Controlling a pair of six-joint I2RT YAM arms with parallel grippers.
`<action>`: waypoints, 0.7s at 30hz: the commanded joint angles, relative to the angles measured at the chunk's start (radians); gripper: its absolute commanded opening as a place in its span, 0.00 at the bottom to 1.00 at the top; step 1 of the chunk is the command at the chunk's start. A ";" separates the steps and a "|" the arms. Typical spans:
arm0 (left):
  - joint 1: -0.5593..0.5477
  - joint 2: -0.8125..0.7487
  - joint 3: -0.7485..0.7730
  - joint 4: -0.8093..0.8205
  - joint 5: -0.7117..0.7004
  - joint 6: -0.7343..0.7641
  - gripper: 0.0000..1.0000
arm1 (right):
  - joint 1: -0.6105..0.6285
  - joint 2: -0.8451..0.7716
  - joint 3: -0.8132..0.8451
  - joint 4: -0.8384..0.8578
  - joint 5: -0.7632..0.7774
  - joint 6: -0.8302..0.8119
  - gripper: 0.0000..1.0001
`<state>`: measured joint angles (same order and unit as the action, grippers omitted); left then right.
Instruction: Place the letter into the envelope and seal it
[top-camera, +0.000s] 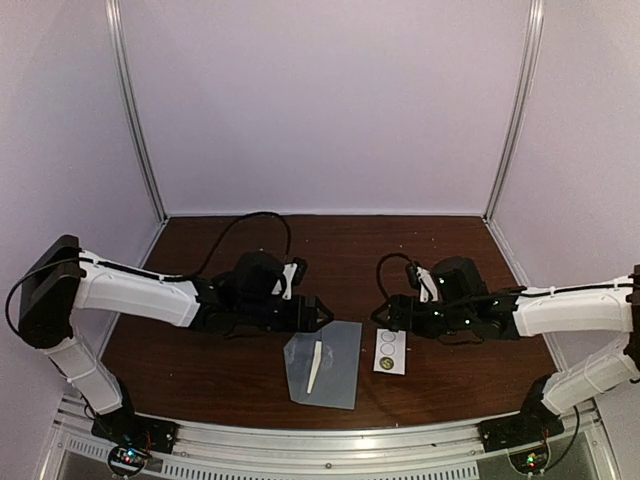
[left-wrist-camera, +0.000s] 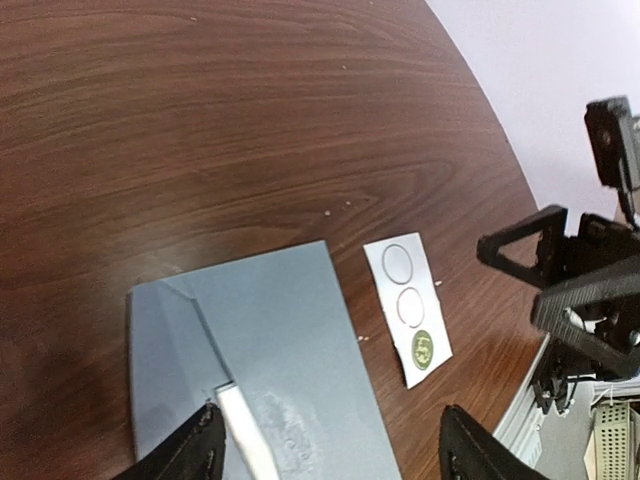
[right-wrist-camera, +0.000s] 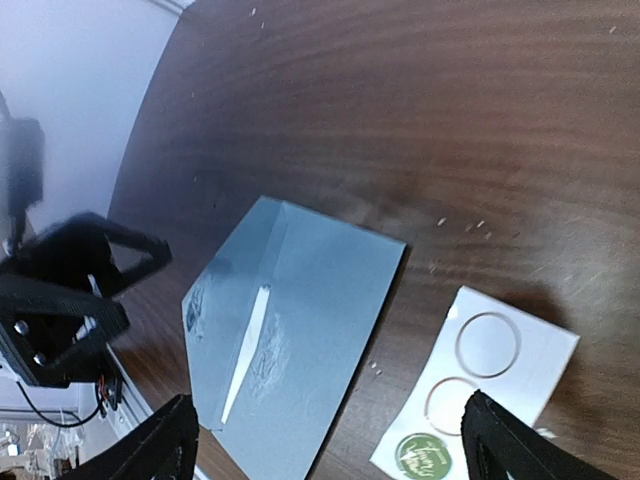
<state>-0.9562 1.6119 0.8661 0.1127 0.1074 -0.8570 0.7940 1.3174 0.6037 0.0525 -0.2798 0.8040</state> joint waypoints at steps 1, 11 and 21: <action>-0.048 0.121 0.122 0.115 0.058 -0.016 0.73 | -0.107 -0.077 -0.037 -0.120 0.027 -0.068 0.92; -0.111 0.363 0.300 0.181 0.157 -0.044 0.62 | -0.191 -0.020 -0.131 0.032 -0.149 -0.050 0.79; -0.136 0.537 0.418 0.212 0.259 -0.050 0.58 | -0.193 0.018 -0.183 0.120 -0.185 0.002 0.72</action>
<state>-1.0863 2.1036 1.2346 0.2646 0.3065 -0.9035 0.6079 1.3190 0.4438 0.0986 -0.4347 0.7792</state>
